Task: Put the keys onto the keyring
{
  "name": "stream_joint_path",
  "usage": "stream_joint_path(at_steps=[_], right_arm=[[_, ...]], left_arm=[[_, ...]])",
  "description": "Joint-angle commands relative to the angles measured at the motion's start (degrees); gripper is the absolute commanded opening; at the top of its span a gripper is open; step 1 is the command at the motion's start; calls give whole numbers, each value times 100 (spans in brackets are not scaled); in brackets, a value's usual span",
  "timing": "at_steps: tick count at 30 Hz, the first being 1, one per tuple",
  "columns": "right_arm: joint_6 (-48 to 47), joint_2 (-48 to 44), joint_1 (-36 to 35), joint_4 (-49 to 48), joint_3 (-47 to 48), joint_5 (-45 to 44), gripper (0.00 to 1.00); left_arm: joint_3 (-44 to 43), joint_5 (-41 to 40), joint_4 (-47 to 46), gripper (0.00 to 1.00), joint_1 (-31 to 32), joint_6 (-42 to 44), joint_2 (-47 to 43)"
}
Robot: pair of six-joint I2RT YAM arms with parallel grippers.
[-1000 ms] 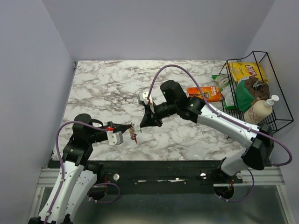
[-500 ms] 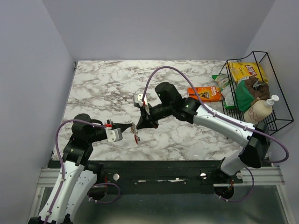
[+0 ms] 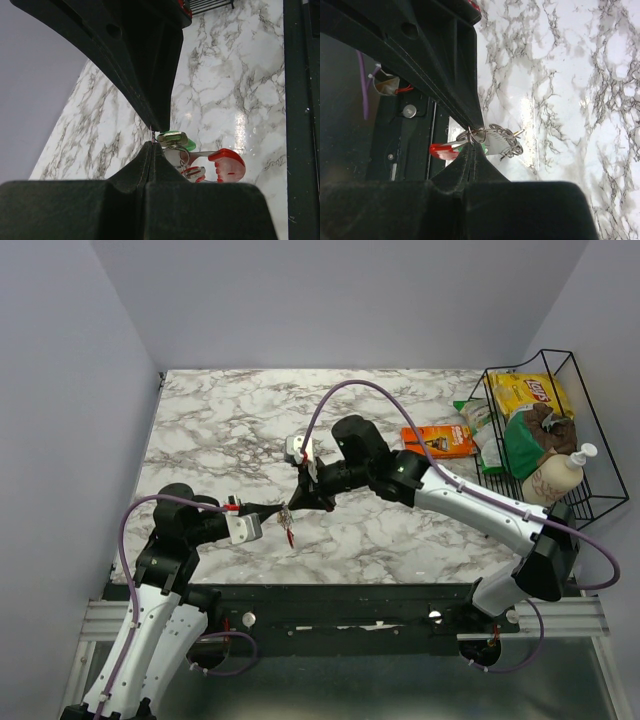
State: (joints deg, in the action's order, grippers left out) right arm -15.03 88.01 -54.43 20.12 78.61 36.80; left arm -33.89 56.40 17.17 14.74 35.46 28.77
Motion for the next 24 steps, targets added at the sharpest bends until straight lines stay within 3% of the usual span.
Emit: stream_joint_path(at_steps=[1,24], right_arm=[[114,-152,-50,-307,14,-313,1],[149,-311,-41,-492,-452,-797,1]], left_arm=[[-4,169,-144,0,29,-48,-39],[-83,240,-117,0,29,-145,-30]])
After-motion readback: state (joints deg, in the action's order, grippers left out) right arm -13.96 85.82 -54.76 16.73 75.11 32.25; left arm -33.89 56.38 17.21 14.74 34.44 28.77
